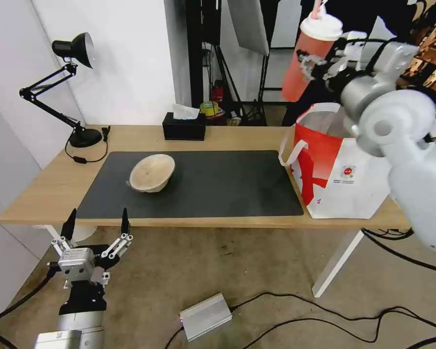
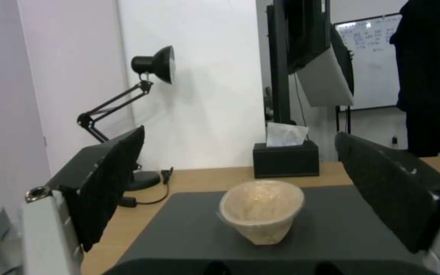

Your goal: Pick up the trash from the table and place it into the takeout bag.

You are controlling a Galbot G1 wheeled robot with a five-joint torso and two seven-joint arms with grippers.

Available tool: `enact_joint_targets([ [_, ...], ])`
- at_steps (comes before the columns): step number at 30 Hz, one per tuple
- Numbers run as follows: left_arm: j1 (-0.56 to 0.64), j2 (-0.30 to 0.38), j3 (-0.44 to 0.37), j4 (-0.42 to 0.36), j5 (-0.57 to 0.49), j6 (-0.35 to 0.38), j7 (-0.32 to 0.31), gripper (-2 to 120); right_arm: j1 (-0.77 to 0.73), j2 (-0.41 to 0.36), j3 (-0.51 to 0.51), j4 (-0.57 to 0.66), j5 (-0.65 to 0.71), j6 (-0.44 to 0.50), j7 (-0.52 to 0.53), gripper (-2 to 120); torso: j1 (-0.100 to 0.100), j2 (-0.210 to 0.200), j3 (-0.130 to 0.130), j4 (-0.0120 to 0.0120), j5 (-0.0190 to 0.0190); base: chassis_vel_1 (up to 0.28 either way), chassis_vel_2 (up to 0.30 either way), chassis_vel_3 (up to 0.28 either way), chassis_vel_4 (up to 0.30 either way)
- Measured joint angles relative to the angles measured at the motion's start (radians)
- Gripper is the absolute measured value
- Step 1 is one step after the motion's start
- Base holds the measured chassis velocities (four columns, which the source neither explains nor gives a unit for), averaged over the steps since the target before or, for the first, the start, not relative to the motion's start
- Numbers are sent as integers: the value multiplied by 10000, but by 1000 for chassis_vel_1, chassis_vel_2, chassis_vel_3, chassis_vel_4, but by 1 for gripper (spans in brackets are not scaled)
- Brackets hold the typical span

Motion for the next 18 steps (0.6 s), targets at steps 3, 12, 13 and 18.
enact_joint_targets([
  [3, -16, 0, 0, 7, 0, 0, 0, 100, 20, -203, 109, 5, 108, -66, 16, 51, 0, 0, 0, -1, 0, 0, 0, 0, 0],
  [12, -124, 42, 9, 75, -127, 0, 3, 100, -668, -1270, 877, 187, 511, -264, 15, 51, 0, 1, 0, -1, 1, 0, 0, 0, 0],
  [13, -131, 42, 12, 80, -138, 0, 3, 100, -735, -1379, 934, 183, 565, -278, 6, 51, 0, 0, 0, -1, 1, 0, 0, 0, 0],
  [18, -191, 48, 19, 135, -157, 0, 6, 100, -846, -1785, 1005, -70, 749, -405, -121, 51, 0, 0, 0, -1, 0, 0, 0, 0, 0],
])
